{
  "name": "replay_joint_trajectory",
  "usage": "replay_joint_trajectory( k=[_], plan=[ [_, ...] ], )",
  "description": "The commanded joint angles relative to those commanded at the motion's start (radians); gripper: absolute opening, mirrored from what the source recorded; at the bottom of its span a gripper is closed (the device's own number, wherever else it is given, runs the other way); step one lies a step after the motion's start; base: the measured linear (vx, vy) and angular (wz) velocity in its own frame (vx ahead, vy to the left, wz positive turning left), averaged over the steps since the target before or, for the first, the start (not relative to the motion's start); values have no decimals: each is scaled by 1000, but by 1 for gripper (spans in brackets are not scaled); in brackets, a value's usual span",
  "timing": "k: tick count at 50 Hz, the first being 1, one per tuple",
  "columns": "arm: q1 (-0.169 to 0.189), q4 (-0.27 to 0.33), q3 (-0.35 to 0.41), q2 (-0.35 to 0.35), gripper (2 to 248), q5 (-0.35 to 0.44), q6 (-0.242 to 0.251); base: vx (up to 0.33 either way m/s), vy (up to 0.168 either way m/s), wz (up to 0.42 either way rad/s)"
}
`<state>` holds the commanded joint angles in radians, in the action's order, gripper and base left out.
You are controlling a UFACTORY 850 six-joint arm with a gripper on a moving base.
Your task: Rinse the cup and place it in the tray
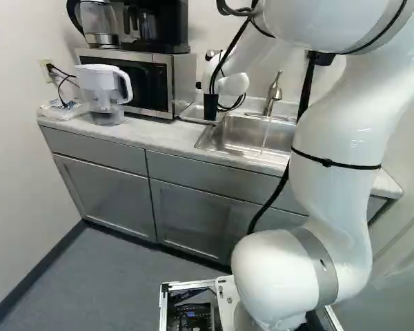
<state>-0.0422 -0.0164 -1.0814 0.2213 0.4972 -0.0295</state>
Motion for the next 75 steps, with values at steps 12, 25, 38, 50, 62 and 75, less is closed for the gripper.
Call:
replay_joint_trajectory(
  k=[12,25,38,50,62,75],
  plan=[
    [0,0,-10,-14,247,0,0,0,0,0],
    [0,0,-22,-28,247,0,0,0,0,0],
    [22,0,-34,-42,247,0,0,0,0,0],
    [53,0,-46,-54,247,0,0,0,0,0],
    [85,0,-48,-72,247,0,0,0,0,0],
    [120,0,-29,-89,247,0,0,0,0,0]
  ],
)
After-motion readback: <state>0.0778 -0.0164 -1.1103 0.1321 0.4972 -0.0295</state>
